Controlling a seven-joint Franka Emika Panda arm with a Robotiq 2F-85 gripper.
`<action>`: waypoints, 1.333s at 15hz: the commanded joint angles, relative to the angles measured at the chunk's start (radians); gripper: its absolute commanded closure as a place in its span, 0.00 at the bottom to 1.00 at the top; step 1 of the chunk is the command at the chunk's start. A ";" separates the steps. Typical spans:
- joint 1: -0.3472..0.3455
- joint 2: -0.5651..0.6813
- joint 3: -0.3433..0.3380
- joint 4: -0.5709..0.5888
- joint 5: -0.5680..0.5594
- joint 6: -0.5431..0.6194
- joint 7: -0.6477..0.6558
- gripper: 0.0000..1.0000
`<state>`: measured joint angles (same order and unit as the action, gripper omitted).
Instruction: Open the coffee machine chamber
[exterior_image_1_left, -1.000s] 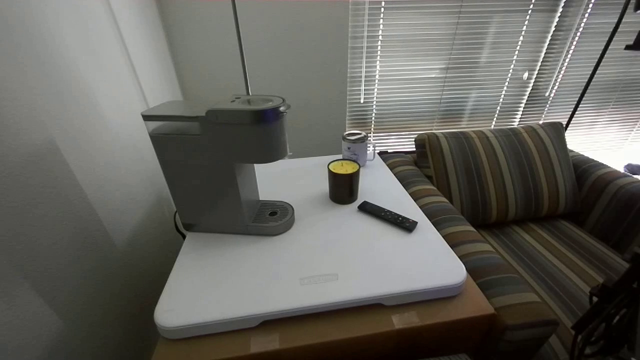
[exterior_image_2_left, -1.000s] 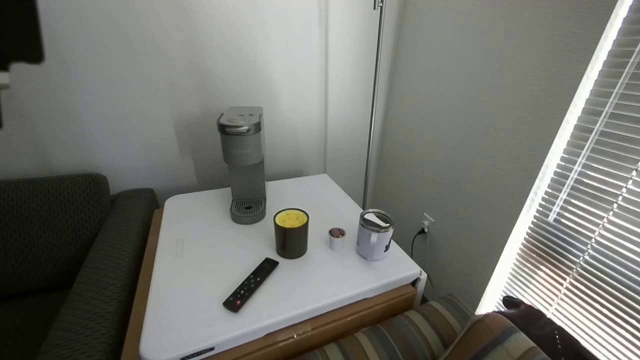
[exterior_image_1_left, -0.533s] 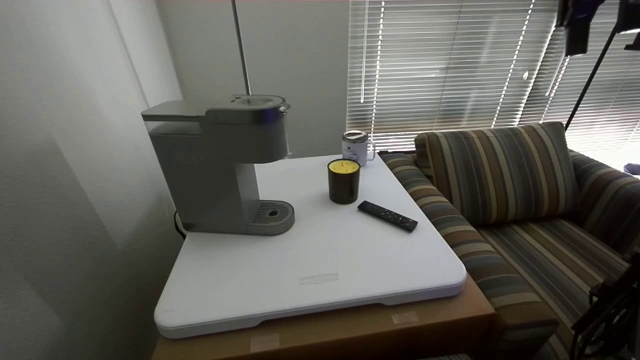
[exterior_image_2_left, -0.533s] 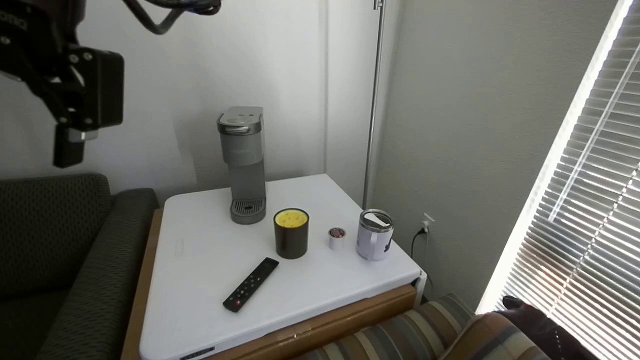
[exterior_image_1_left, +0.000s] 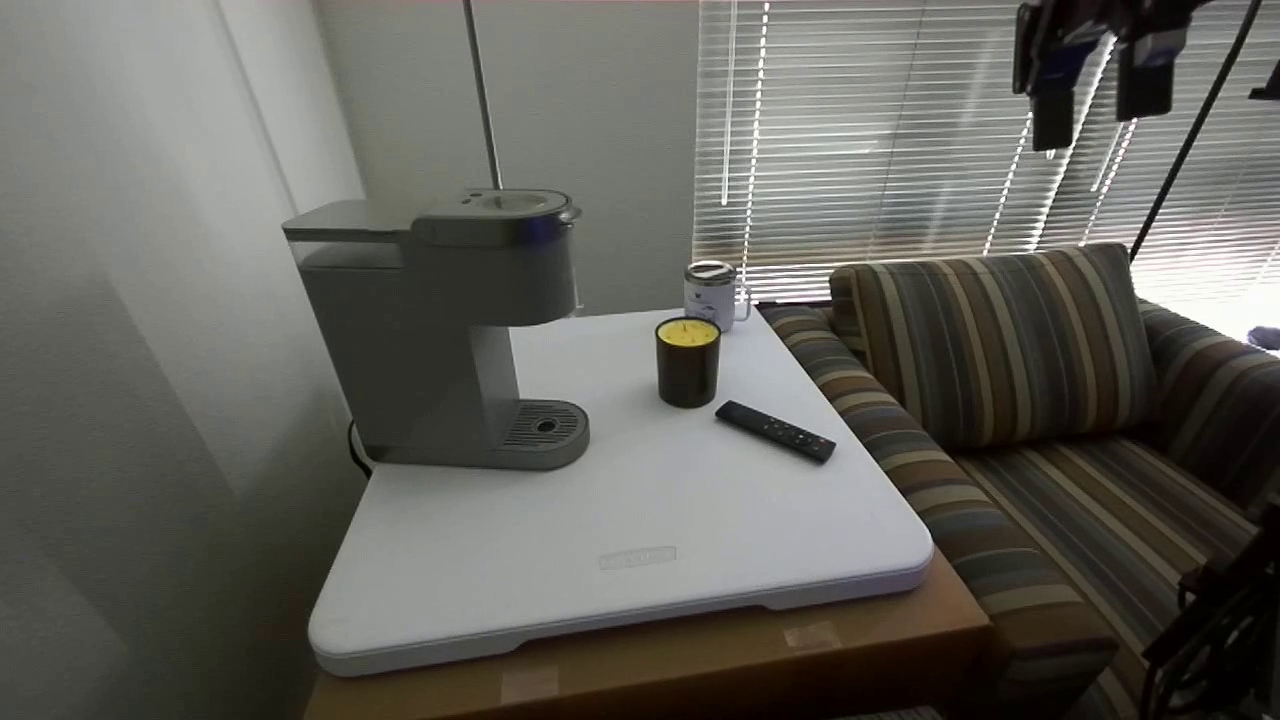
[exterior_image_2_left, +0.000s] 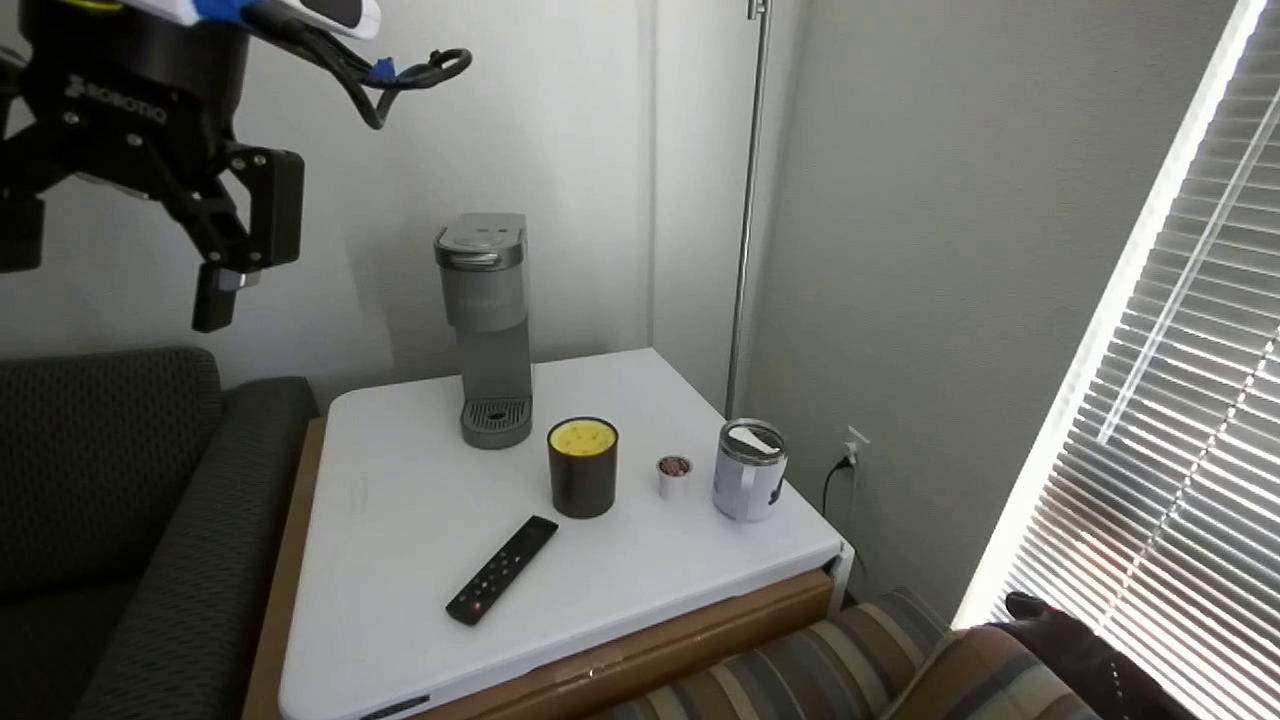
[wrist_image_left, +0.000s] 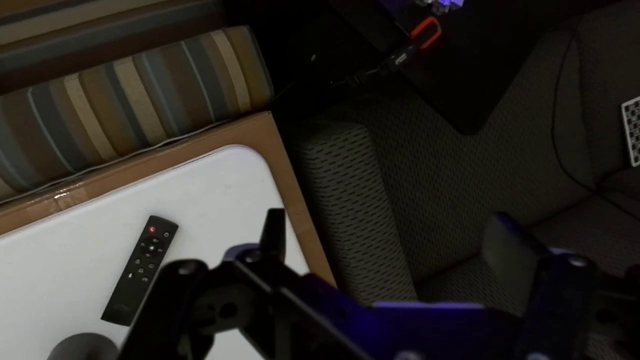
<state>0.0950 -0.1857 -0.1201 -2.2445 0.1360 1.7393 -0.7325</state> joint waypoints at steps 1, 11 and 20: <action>-0.030 -0.006 0.029 -0.008 0.007 0.023 0.034 0.00; 0.025 0.198 0.167 0.021 0.307 0.579 0.494 0.00; 0.012 0.274 0.181 0.004 0.355 0.719 0.672 0.00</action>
<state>0.1254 0.0169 0.0486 -2.2446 0.4257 2.3694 -0.1219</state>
